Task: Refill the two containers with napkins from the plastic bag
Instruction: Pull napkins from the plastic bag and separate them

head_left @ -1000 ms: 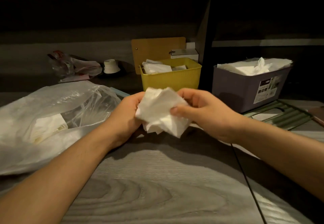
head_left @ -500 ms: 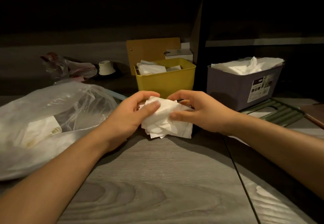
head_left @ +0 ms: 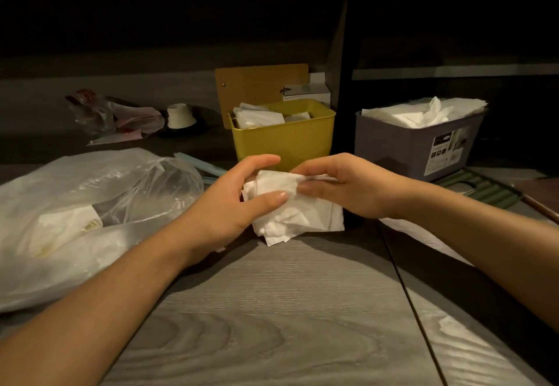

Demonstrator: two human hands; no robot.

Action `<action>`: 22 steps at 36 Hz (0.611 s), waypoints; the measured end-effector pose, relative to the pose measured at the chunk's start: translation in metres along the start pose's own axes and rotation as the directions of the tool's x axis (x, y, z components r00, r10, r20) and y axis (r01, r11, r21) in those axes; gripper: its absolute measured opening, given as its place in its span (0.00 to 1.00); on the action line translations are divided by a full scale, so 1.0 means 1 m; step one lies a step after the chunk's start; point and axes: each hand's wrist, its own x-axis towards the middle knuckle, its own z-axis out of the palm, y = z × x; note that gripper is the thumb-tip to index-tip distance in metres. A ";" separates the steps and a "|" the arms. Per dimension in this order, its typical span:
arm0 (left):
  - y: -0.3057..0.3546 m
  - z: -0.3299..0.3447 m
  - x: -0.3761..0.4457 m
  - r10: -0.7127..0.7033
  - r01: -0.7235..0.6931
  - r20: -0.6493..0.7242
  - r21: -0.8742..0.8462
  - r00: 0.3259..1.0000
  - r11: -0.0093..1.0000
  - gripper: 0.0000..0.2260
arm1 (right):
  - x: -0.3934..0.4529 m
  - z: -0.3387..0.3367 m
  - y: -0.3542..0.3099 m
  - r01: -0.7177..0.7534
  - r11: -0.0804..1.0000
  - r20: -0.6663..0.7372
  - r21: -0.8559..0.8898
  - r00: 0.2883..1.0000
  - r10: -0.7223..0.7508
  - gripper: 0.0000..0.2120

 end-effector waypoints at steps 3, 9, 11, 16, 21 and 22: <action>0.002 0.001 -0.001 -0.001 0.001 -0.001 0.025 1.000 1.000 0.28 | -0.002 -0.004 -0.004 0.032 0.999 0.062 -0.033 0.998 -0.030 0.14; 0.002 -0.001 -0.001 -0.036 0.033 0.050 0.060 0.998 0.998 0.30 | -0.004 -0.012 -0.004 0.037 0.996 0.032 0.082 0.999 -0.040 0.14; 0.001 -0.001 -0.001 -0.043 0.039 0.045 0.084 0.998 0.996 0.29 | -0.004 -0.010 0.001 -0.002 0.974 0.047 0.228 0.999 -0.009 0.15; -0.001 -0.001 0.001 -0.047 0.044 0.039 0.070 0.998 0.997 0.32 | -0.002 -0.002 0.010 0.009 0.964 -0.069 0.265 0.998 0.010 0.16; -0.001 0.006 0.001 0.007 -0.003 -0.032 0.119 0.999 0.993 0.30 | 0.001 0.010 0.004 0.088 0.995 -0.260 0.042 0.963 -0.074 0.15; -0.003 0.005 0.002 0.018 -0.012 -0.050 0.114 0.999 0.993 0.30 | 0.001 0.012 0.003 0.096 0.995 -0.286 0.001 0.954 -0.092 0.16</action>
